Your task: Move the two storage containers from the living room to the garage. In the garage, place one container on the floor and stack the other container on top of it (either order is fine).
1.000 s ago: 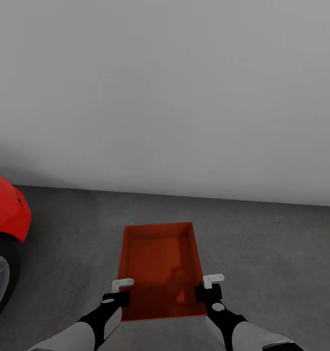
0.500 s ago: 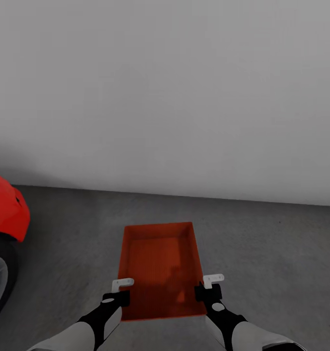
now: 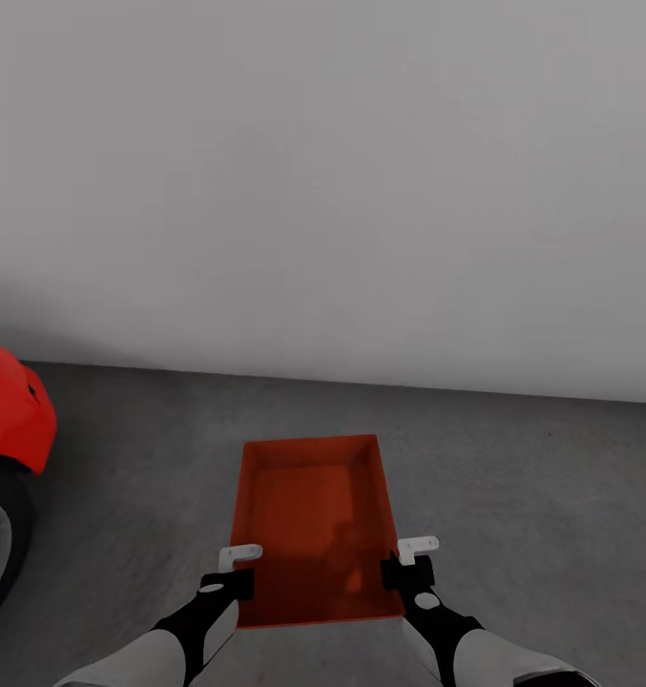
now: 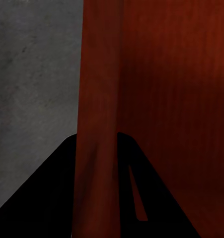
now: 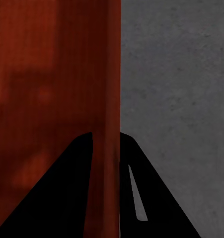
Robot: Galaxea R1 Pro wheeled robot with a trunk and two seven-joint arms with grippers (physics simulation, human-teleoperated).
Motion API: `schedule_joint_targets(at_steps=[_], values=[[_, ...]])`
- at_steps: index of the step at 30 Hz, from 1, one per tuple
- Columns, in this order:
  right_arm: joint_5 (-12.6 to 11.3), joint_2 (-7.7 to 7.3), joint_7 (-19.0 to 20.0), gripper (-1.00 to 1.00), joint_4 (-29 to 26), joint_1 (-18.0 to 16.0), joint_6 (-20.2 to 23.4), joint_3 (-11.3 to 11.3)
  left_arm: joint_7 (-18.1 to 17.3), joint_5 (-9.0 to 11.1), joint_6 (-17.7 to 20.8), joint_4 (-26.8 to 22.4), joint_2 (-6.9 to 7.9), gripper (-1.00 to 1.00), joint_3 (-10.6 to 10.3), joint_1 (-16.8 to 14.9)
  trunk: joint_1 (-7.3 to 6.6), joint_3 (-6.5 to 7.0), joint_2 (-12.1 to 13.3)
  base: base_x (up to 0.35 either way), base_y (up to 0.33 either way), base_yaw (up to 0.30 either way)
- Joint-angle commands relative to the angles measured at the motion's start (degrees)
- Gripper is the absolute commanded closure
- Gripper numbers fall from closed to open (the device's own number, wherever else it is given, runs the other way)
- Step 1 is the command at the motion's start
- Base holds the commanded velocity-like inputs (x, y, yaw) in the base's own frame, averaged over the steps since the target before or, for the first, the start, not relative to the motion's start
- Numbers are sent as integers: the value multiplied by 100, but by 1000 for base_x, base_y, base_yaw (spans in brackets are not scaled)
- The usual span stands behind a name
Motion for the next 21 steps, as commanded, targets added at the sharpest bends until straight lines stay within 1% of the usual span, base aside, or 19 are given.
schedule_joint_targets(at_steps=[1,19,21], values=[[-68,-33,-37,100,18,0,-17,-369,58,246,-190,-174,3,100,279,-6,23,-25,-47,0,0,0],[-70,-34,-37,100,18,0,-13,-369,67,246,-190,-175,3,100,280,-6,419,-348,-769,0,0,0],[-90,-20,-37,100,26,0,-16,-370,67,246,-190,-175,3,100,280,-6,463,-384,-849,0,0,-114]])
